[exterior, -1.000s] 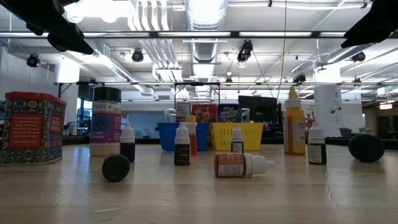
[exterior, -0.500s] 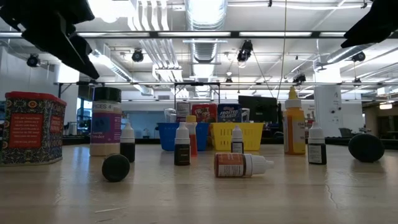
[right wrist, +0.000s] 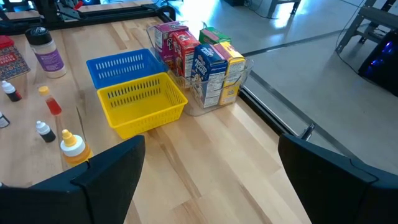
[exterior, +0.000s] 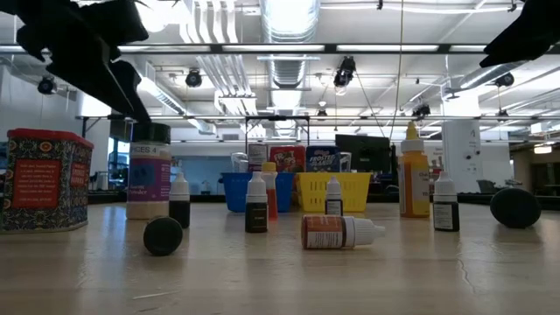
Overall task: Pick & Place Kitchen Items
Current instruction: Put the black seasoning bottle into the blue bin
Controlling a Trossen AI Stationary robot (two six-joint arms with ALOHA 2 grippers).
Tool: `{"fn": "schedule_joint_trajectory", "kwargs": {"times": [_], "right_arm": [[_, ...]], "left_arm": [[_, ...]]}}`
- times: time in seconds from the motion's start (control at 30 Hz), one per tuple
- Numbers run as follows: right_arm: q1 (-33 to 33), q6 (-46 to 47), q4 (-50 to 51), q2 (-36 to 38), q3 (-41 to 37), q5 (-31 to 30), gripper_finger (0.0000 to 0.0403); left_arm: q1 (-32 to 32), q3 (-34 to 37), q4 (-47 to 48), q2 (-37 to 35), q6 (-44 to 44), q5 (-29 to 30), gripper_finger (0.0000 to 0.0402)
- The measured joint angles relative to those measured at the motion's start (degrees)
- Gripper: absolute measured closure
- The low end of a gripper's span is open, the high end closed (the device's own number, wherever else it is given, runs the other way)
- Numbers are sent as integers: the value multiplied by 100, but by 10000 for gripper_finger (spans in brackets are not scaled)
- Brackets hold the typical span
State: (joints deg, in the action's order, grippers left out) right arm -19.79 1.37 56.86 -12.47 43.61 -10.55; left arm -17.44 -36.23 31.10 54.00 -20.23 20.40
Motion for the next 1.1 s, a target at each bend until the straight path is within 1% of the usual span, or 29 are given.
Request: {"fn": "schedule_joint_trajectory", "kwargs": {"times": [0.23, 0.47, 0.87, 0.97, 1.1], "right_arm": [[0, 1, 0, 0, 0, 1, 39], [2, 0, 0, 0, 0, 0, 39], [0, 0, 0, 0, -1, 0, 39], [1, 0, 0, 0, 0, 1, 39], [2, 0, 0, 0, -1, 0, 39]], "left_arm": [[101, 0, -119, 394, -116, -37, 56], [222, 2, -506, 722, -105, -186, 58], [410, 2, -676, 1036, -99, -245, 58], [417, 2, -701, 1055, -99, -256, 68], [417, 2, -770, 1053, -99, -260, 103]]}}
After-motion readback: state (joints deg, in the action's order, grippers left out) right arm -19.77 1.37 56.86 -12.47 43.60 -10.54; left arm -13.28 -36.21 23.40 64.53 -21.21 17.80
